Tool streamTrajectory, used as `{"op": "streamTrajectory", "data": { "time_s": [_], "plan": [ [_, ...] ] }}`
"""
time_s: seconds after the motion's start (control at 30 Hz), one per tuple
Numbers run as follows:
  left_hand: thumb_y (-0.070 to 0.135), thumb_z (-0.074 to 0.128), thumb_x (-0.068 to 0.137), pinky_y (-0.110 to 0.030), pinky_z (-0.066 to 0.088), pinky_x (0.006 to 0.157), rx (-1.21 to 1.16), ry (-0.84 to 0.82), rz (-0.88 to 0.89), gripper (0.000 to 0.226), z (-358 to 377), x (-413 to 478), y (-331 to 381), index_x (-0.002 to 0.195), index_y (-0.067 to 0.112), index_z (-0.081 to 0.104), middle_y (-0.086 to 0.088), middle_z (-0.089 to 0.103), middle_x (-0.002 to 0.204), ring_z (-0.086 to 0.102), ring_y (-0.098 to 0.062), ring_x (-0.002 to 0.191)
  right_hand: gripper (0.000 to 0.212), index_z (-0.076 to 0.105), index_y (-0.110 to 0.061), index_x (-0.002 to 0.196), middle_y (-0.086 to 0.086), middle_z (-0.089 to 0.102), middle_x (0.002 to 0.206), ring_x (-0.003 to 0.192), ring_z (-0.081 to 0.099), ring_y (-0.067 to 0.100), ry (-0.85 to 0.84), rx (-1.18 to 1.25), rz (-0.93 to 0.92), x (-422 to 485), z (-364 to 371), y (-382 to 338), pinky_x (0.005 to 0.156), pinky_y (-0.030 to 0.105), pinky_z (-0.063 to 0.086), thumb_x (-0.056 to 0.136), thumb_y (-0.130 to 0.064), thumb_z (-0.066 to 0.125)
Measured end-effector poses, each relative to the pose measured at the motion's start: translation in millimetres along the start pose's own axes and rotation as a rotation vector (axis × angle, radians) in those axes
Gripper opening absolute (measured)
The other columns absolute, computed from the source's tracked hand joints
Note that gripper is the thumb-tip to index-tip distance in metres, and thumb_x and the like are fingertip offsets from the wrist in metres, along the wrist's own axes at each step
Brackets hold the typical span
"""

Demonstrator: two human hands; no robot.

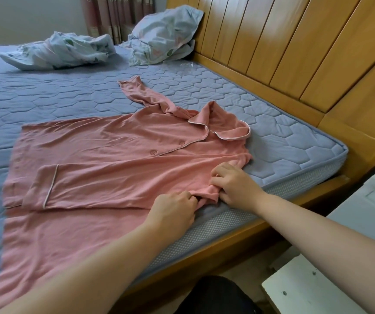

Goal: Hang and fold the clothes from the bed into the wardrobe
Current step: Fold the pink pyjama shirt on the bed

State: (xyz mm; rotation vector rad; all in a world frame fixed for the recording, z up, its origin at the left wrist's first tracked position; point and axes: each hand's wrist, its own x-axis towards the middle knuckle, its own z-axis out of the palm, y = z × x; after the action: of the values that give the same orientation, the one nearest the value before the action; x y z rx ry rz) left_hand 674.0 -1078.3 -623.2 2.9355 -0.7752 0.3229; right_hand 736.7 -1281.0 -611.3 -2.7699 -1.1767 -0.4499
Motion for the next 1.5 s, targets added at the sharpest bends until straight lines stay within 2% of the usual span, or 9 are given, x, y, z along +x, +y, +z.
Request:
{"op": "streamTrajectory", "data": {
  "time_s": [0.3,0.47,0.63,0.77,1.1,1.2,1.33,1.4,1.5],
  "plan": [
    [0.021,0.042,0.096,-0.032,0.041,0.08,-0.063,-0.139,0.299,0.028,7,-9,9,0.12,0.023,0.055,0.002,0.052,0.119,0.049,-0.019,0.104,0.016,0.067,-0.007,0.075,0.007,0.064,0.075,0.073,0.058,0.028,-0.232,-0.245,-0.17,-15,0,0,0.07,0.038,0.05,0.065,0.003,0.06],
    [0.033,0.049,0.087,-0.029,0.037,0.063,-0.22,-0.058,0.127,0.02,-1,-24,-9,0.102,0.021,0.052,0.004,0.053,0.099,0.053,-0.019,0.089,0.012,0.057,-0.005,0.063,0.012,0.061,0.067,0.065,0.055,0.031,0.015,0.087,0.2,3,-6,-26,0.057,0.034,0.041,0.066,0.0,0.046],
    [0.047,0.049,0.088,-0.033,0.041,0.069,-0.124,-0.134,0.042,0.027,-4,-56,-42,0.097,0.022,0.053,0.003,0.058,0.105,0.058,-0.023,0.094,0.021,0.062,-0.013,0.091,0.011,0.065,0.103,0.092,0.06,0.031,-0.459,-0.143,0.356,40,-2,-58,0.066,0.029,0.034,0.082,-0.01,0.043],
    [0.043,0.051,0.087,-0.029,0.034,0.062,-0.152,-0.194,0.05,0.02,-15,-91,-71,0.082,0.027,0.039,0.004,0.057,0.094,0.056,-0.022,0.084,0.016,0.057,-0.02,0.074,0.007,0.067,0.085,0.079,0.058,0.028,-0.141,0.012,0.317,81,5,-106,0.063,0.028,0.033,0.077,-0.009,0.046],
    [0.024,0.058,0.091,-0.028,0.035,0.056,-0.569,-0.12,-0.439,0.038,-55,-200,-151,0.054,0.022,0.049,0.008,0.046,0.05,0.04,-0.006,0.051,0.025,0.061,-0.024,0.071,0.002,0.067,0.094,0.091,0.059,0.023,-0.284,0.422,0.106,146,40,-216,0.079,0.032,0.046,0.079,-0.006,0.046],
    [0.02,0.06,0.09,-0.033,0.045,0.081,-0.291,0.159,-0.451,0.012,-63,-213,-178,0.095,0.015,0.07,0.0,0.068,0.098,0.059,-0.016,0.092,0.023,0.067,-0.016,0.099,0.003,0.064,0.108,0.104,0.057,0.021,-0.154,0.52,0.046,149,47,-229,0.091,0.032,0.044,0.086,-0.01,0.049],
    [0.049,0.034,0.098,-0.036,0.005,0.119,0.002,-0.426,-0.204,0.062,-45,-232,-182,0.152,0.03,0.01,0.003,0.005,0.16,0.003,-0.015,0.147,0.059,0.02,-0.029,0.151,0.003,0.012,0.16,0.146,0.009,0.018,-0.514,0.197,-0.183,123,65,-238,0.119,0.033,0.007,0.097,-0.045,0.035],
    [0.053,0.034,0.094,-0.035,0.012,0.117,0.001,-0.396,-0.18,0.061,-46,-235,-186,0.149,0.027,0.03,0.0,0.026,0.156,0.02,-0.017,0.144,0.064,0.012,-0.035,0.152,-0.002,0.003,0.161,0.147,0.001,0.015,-0.607,0.155,-0.249,114,64,-233,0.119,0.034,0.0,0.094,-0.052,0.033],
    [0.044,0.038,0.085,-0.038,0.048,0.085,-0.191,-0.004,-0.205,0.049,-61,-217,-192,0.087,0.01,0.072,-0.006,0.07,0.09,0.063,-0.026,0.086,0.043,0.066,-0.019,0.116,0.004,0.062,0.125,0.116,0.055,0.02,-0.303,0.468,-0.212,124,42,-225,0.102,0.036,0.043,0.086,-0.037,0.042]
  ]
}}
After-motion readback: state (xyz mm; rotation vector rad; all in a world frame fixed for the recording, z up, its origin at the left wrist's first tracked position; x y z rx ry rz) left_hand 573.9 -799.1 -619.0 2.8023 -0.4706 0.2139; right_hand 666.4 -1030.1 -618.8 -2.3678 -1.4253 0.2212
